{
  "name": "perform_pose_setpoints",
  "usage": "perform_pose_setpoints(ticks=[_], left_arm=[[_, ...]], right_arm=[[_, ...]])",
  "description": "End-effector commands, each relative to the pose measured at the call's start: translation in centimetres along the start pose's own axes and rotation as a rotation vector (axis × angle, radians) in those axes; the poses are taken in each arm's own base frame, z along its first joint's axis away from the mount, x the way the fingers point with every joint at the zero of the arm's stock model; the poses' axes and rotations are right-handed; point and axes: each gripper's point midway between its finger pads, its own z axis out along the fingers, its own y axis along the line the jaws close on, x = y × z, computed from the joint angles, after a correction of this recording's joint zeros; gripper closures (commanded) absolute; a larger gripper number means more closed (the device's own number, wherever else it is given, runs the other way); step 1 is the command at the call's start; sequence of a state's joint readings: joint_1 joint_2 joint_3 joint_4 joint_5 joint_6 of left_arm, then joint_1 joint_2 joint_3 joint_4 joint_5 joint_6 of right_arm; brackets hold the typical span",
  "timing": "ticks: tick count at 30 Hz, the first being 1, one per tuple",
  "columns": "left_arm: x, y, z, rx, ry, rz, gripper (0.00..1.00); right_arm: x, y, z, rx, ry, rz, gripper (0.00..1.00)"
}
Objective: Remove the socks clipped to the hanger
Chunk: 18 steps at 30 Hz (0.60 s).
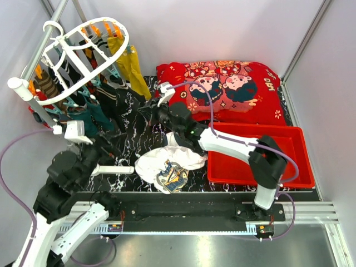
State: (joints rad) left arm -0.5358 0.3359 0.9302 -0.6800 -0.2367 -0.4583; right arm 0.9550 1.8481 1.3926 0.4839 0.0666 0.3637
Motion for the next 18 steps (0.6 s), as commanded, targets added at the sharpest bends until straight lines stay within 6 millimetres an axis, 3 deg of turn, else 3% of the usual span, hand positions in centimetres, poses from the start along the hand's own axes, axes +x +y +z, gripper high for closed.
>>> perform_pose_setpoints(ticks=[1, 5, 8, 15, 18], left_arm=[[-4.5, -1.7, 1.2, -0.045, -0.051, -0.112, 0.09], [-9.6, -4.5, 1.6, -0.005, -0.095, -0.114, 0.05], [-12.6, -5.6, 1.3, 0.019, -0.162, -0.088, 0.01], [-16.1, -6.7, 1.2, 0.031, -0.232, 0.004, 0.01], [-17.3, -6.1, 2.5, -0.042, -0.241, 0.066, 0.01]], right_arm=[[-5.3, 3.7, -2.9, -0.077, -0.124, -0.019, 1.0], [-6.2, 5.2, -4.4, -0.076, -0.134, -0.089, 1.0], [-6.4, 6.0, -5.1, -0.074, -0.146, -0.125, 1.0], [-6.1, 6.6, -5.5, -0.087, -0.138, -0.128, 1.0], [-6.2, 6.8, -5.6, -0.09, -0.142, -0.122, 1.0]])
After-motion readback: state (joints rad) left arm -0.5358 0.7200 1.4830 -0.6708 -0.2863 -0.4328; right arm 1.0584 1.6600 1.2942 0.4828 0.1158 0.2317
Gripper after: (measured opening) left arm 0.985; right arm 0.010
